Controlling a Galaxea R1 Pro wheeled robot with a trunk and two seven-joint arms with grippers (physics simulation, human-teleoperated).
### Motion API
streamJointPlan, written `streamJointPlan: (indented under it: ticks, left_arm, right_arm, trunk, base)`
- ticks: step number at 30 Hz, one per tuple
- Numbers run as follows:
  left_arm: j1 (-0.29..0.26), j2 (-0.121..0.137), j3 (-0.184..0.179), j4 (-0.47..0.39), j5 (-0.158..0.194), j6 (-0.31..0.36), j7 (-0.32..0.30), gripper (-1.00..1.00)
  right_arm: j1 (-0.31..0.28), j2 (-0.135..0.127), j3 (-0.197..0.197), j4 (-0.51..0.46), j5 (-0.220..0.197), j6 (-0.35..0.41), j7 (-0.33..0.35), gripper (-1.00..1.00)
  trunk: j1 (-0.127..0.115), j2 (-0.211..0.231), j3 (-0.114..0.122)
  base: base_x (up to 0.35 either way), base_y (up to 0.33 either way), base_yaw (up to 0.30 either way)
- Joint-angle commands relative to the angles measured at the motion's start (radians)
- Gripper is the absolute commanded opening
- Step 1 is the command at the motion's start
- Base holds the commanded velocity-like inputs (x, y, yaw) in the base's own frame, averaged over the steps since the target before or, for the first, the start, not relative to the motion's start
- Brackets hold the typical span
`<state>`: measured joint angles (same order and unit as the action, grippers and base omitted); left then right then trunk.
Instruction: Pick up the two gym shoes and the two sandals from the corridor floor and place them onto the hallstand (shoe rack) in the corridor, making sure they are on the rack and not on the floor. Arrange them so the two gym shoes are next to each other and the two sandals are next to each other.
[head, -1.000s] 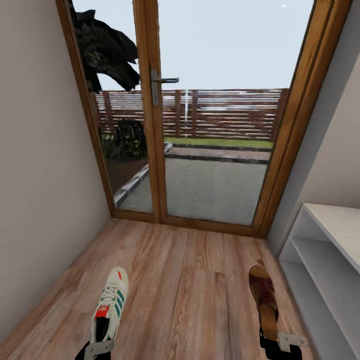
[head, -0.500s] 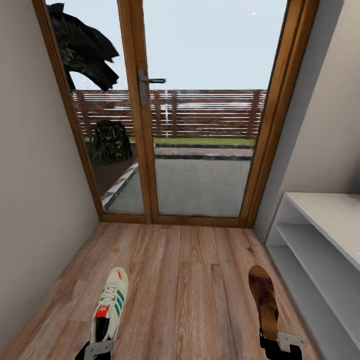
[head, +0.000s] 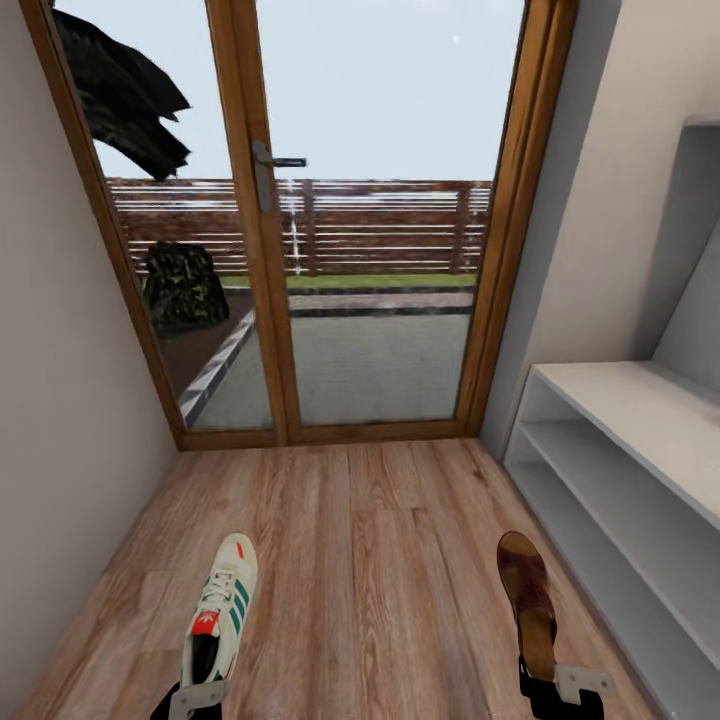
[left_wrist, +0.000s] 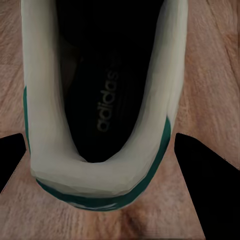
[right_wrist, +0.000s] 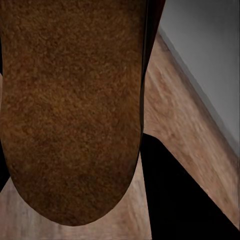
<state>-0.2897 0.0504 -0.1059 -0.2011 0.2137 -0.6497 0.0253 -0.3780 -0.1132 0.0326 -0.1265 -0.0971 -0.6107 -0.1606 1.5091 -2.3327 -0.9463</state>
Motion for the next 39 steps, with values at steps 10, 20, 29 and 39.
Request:
streamJointPlan:
  ticks: [10,20,29,39]
  left_arm:
    - [0.000,0.000,-0.009,0.000,0.006,-0.002,0.002,-1.00]
    - [0.000,0.000,-0.009,0.000,0.006,-0.002,0.002,-1.00]
    - [0.000,0.000,-0.009,0.000,0.006,-0.002,0.002,-1.00]
    - [0.000,0.000,-0.009,0.000,0.006,-0.002,0.002,-1.00]
  right_arm:
    - [-0.001,0.000,0.004,0.001,-0.013,-0.004,0.003,-1.00]
    - [-0.001,0.001,0.004,0.001,-0.013,-0.004,0.003,-1.00]
    - [-0.001,0.001,0.004,0.001,-0.013,-0.004,0.003,-1.00]
    - [-0.001,0.001,0.004,0.001,-0.013,-0.004,0.003,-1.00]
  trunk:
    - [-0.001,0.000,-0.001]
    - [-0.001,0.000,-0.001]
    - [-0.001,0.000,-0.001]
    - [-0.001,0.000,-0.001]
  base:
    - [-0.155,0.297,-0.264]
    - [-0.095,0.285,-0.264]
    - [0.097,0.270,-0.264]
    - [0.050,0.048,-0.264]
